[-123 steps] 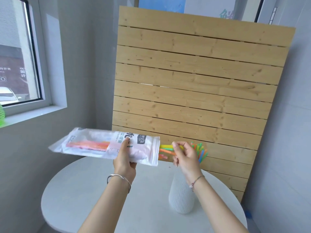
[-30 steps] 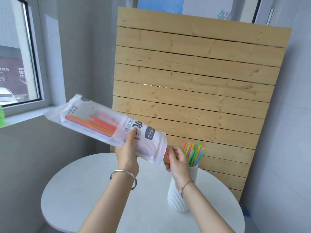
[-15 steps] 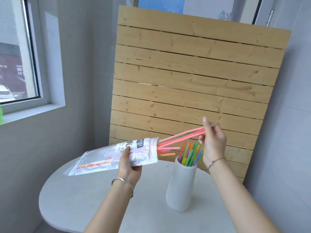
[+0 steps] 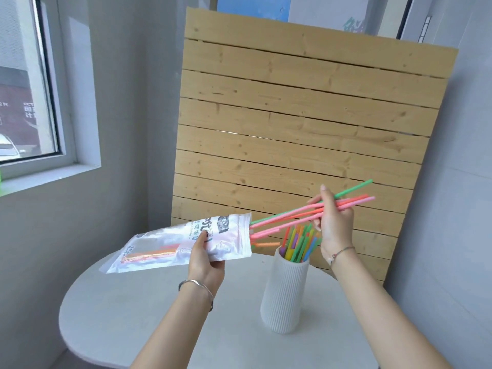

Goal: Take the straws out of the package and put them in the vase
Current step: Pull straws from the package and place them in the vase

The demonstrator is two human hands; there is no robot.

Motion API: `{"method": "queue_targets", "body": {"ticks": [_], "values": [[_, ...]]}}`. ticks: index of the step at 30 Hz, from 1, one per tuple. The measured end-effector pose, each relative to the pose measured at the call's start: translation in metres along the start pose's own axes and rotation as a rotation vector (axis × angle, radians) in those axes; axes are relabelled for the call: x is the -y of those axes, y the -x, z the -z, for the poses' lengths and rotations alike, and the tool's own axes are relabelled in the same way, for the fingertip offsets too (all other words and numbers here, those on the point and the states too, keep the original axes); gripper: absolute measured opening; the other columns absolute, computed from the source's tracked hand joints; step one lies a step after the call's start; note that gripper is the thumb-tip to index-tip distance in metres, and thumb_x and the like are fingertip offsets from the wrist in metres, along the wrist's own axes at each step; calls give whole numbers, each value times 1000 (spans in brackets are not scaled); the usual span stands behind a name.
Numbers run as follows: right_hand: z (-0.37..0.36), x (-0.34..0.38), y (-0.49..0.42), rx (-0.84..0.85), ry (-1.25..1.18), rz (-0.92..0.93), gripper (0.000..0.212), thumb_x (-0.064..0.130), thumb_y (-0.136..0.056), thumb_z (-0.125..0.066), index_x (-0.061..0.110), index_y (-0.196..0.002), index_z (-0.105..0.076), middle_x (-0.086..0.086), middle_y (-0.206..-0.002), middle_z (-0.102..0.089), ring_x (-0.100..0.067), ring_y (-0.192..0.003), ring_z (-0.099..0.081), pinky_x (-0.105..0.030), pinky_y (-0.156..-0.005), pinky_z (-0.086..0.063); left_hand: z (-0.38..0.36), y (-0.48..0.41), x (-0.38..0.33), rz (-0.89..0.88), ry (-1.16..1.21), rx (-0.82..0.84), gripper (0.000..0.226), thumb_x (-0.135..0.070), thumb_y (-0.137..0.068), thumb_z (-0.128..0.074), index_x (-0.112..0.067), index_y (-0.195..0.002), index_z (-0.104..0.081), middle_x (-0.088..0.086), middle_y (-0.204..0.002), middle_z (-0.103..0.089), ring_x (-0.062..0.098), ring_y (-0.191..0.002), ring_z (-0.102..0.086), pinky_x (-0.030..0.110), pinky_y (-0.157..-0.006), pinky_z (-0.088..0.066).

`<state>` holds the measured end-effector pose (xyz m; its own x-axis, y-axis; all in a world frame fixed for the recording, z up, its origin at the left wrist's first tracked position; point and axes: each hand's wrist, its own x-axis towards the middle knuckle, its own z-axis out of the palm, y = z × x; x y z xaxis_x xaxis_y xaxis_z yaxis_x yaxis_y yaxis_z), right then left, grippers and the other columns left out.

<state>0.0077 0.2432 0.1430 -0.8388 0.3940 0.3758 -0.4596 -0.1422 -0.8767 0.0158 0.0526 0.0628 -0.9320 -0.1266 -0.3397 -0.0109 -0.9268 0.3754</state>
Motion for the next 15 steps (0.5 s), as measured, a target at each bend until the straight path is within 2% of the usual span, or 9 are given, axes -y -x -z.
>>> {"method": "queue_targets", "body": {"ticks": [2,4,7,9,15], "values": [[-4,-3,5,67,32,-17,37,27,-90,-58,10,-59,-62,8,-36,-49,-4,-29,-37,-15,-32,-28,-3,2,5,28,-16,21,13,-19,-94,-58,-15,-82,-59,-1,-59,-70,12,-58,-67,24,-60,-53],[-11,-10,13,196,150,-65,34,29,-90,-57,10,-63,-64,9,-38,-49,-5,-31,-41,-15,-34,-34,-9,4,13,54,-32,41,12,-18,-95,-57,-14,-83,-59,2,-75,-69,14,-64,-66,26,-68,-53],[-17,-16,19,313,251,-99,32,26,-92,-55,7,-66,-63,1,-48,-53,-6,-33,-43,-15,-35,-36,-14,6,23,66,-47,50,11,-18,-94,-58,-13,-84,-59,3,-85,-64,16,-73,-61,27,-72,-51],[-14,-14,17,287,270,-77,35,26,-93,-53,7,-65,-62,-2,-50,-53,-8,-35,-45,-17,-37,-38,-13,6,26,60,-55,45,10,-19,-94,-59,-14,-85,-59,3,-86,-64,16,-74,-61,27,-72,-50],[12,7,-11,78,254,31,48,33,-96,-47,11,-55,-59,6,-35,-51,-2,-29,-43,-13,-32,-32,0,-2,17,4,-92,-58,9,-21,-91,-62,-17,-85,-58,0,-83,-62,14,-71,-60,24,-68,-51]]}}
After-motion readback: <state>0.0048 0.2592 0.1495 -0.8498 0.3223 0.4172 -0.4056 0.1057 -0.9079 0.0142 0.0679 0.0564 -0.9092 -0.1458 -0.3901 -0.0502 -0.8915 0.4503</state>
